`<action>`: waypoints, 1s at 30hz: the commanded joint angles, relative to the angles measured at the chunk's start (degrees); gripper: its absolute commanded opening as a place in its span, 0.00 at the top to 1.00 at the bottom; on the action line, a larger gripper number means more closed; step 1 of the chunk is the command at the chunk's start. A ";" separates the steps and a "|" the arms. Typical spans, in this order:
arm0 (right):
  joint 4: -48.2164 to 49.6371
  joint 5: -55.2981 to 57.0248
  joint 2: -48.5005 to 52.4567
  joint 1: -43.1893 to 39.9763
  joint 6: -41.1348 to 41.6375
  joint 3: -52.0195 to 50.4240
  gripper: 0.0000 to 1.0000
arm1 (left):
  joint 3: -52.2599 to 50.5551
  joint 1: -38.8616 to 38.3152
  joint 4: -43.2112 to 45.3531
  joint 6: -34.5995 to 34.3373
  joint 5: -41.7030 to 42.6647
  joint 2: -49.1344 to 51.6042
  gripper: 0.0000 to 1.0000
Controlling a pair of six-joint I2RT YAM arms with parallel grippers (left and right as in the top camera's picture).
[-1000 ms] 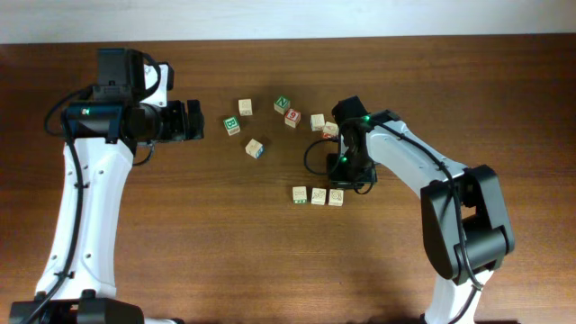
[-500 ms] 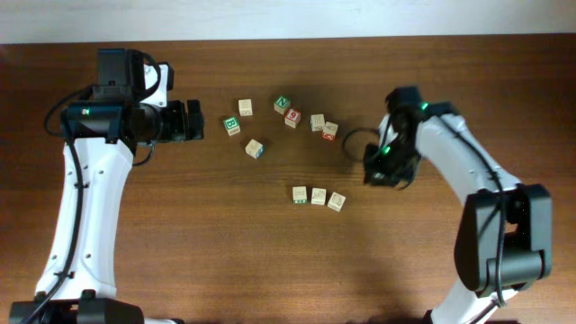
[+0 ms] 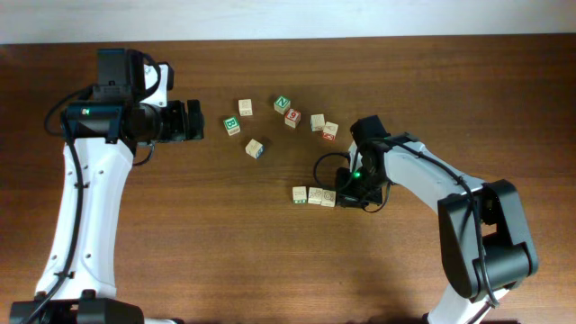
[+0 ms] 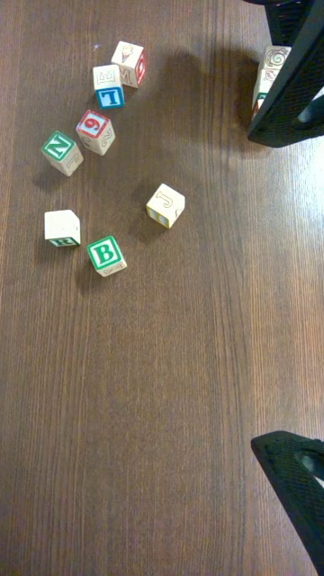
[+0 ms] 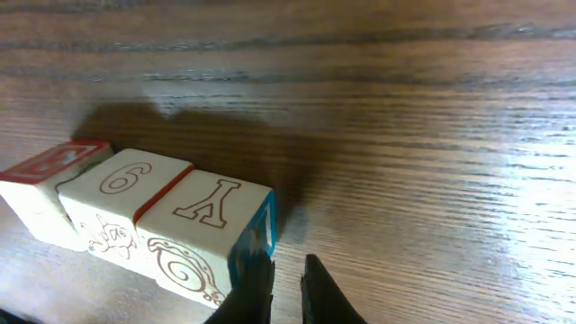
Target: Rotate 3 blocks
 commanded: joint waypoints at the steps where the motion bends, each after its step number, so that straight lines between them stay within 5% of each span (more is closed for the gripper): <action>1: 1.75 0.72 0.00 0.42 0.28 -0.35 0.86 | 1.20 0.02 -0.09 -0.35 -0.42 0.39 0.01; 14: 6.58 -0.39 -0.02 2.95 -5.99 -0.26 0.86 | 1.20 0.02 -0.09 -0.35 -0.39 0.39 0.01; 19: -1.46 -1.46 -1.11 -1.22 -7.65 6.38 0.85 | 1.20 0.02 -0.09 -0.35 -0.42 0.39 0.01; 24: -8.96 -3.39 -1.40 -1.55 -8.72 13.16 0.62 | 1.20 0.02 0.04 -0.35 -0.42 0.39 0.01; 30: -9.53 -4.02 -1.27 -1.14 -7.02 10.49 0.61 | 1.20 0.02 0.07 -0.35 3.32 0.39 0.01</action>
